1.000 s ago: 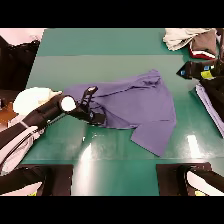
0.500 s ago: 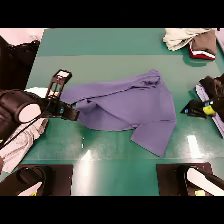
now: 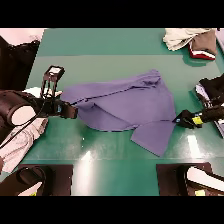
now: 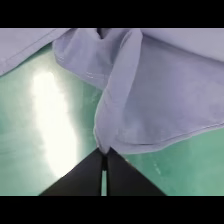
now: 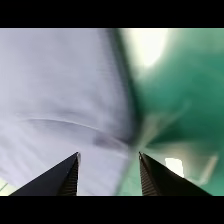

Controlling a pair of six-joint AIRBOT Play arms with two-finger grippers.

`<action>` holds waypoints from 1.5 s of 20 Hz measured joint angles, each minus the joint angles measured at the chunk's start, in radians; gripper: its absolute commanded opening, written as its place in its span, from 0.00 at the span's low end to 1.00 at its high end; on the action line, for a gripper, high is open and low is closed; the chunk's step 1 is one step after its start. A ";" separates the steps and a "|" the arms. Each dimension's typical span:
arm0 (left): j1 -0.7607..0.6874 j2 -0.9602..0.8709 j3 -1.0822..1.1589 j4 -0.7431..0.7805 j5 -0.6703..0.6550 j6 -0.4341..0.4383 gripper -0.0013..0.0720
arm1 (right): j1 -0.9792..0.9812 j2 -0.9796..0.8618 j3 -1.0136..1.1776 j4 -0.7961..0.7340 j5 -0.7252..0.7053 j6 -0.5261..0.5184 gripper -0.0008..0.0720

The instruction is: Fold the shirts.

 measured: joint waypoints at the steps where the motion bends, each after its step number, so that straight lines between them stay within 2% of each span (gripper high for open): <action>1: 0.000 0.000 0.000 -0.003 0.002 -0.005 0.05 | 0.013 -0.010 -0.002 -0.002 -0.011 -0.002 0.61; 2: 0.000 0.001 0.000 -0.005 0.002 -0.008 0.05 | 0.029 -0.021 -0.004 0.007 -0.025 -0.003 0.50; 3: 0.000 0.001 0.000 -0.008 0.003 -0.011 0.05 | 0.046 -0.027 -0.006 0.007 -0.042 -0.006 0.25; 4: 0.000 0.001 0.000 -0.009 0.003 -0.016 0.05 | 0.062 -0.034 -0.008 0.002 -0.067 -0.008 0.06; 5: 0.000 0.001 0.000 -0.011 0.003 -0.023 0.05 | 0.076 -0.035 -0.008 -0.008 -0.083 -0.009 0.04; 10: 0.000 0.001 0.028 -0.002 0.057 -0.084 0.05 | 0.127 0.041 0.038 -0.038 -0.142 -0.011 0.03; 13: 0.000 0.001 0.136 0.059 0.100 -0.111 0.05 | 0.138 0.151 0.168 0.076 -0.126 -0.011 0.03; 16: 0.000 0.001 0.344 0.154 0.116 -0.116 0.05 | 0.140 0.254 0.373 0.195 -0.142 -0.010 0.03; 21: 0.000 0.002 0.796 0.252 0.124 -0.037 0.05 | 0.120 0.359 0.846 0.270 -0.168 0.013 0.03; 24: 0.000 0.010 1.023 0.273 0.085 0.010 0.05 | 0.062 0.380 1.110 0.282 -0.160 0.047 0.03; 27: 0.000 0.036 1.129 0.277 0.032 0.036 0.05 | -0.027 0.388 1.290 0.287 -0.128 0.095 0.03; 30: 0.000 0.049 1.160 0.266 -0.051 0.058 0.05 | -0.100 0.392 1.351 0.289 -0.089 0.138 0.03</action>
